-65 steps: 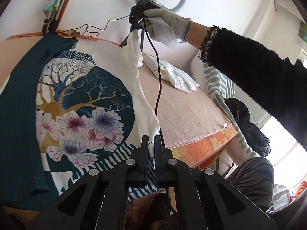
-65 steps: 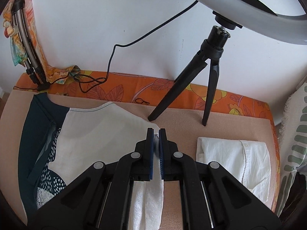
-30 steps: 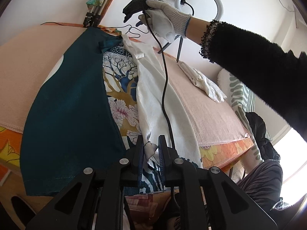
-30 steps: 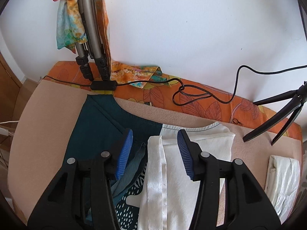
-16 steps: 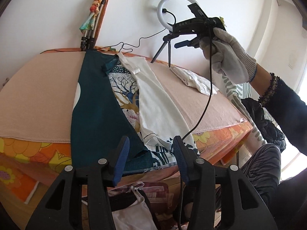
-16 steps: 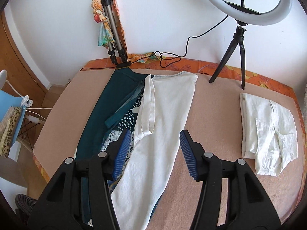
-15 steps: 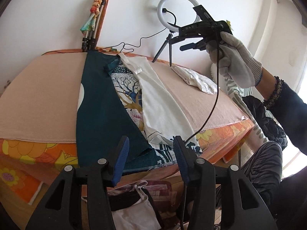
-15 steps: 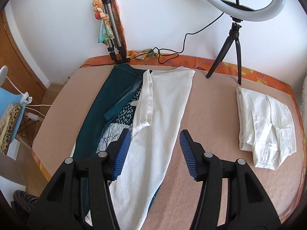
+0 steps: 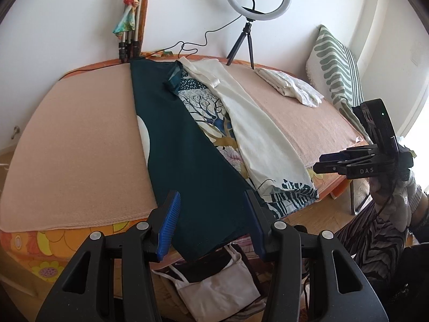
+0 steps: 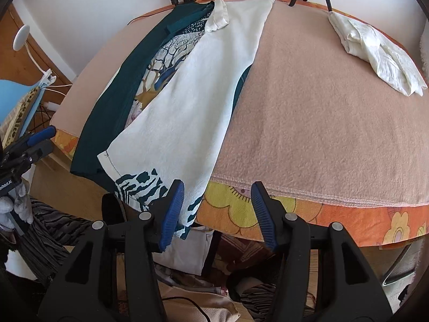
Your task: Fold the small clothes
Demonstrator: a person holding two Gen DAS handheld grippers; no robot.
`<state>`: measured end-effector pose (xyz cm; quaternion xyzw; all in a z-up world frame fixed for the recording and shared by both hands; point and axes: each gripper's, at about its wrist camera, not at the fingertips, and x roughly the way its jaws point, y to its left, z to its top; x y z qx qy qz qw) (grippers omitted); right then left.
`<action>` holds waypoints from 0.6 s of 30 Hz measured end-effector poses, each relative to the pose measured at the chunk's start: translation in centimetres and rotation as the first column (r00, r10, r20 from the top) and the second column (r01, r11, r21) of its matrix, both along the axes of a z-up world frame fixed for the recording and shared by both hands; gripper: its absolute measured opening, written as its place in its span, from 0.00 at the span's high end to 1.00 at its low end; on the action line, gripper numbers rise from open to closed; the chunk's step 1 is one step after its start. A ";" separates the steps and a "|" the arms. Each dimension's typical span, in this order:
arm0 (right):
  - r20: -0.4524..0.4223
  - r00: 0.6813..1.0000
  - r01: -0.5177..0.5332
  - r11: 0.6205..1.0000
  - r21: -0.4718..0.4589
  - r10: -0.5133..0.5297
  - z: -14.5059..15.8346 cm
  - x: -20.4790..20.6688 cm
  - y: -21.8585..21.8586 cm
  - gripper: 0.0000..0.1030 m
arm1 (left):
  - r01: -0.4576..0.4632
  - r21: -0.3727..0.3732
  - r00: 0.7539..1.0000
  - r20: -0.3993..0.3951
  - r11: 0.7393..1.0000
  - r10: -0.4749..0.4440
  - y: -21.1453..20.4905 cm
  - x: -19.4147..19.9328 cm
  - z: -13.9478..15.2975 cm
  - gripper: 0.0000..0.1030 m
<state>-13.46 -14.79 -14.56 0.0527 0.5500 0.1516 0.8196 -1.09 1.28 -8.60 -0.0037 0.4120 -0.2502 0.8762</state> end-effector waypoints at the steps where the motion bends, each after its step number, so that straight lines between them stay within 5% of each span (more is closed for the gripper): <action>1: 0.013 1.000 -0.016 1.000 0.014 0.016 -0.3 -0.7 0.1 0.49 | 0.026 0.003 1.000 0.003 1.000 -0.026 -0.7 -0.1 0.0 0.55; 7: 0.103 0.967 -0.225 0.970 -0.090 0.234 -0.7 -3.6 2.2 0.61 | 0.166 0.094 0.984 0.051 0.982 -0.171 -5.0 -0.2 -0.1 0.55; 12: 0.098 0.939 -0.313 0.937 -0.158 0.330 -1.4 -3.9 4.0 0.82 | 0.181 0.107 0.982 0.042 0.978 -0.187 -6.1 0.2 -0.9 0.55; 18: 0.096 0.914 -0.373 0.909 -0.185 0.394 -1.4 -4.8 4.8 0.82 | 0.161 0.106 0.986 0.028 0.981 -0.165 -5.5 1.1 -1.6 0.55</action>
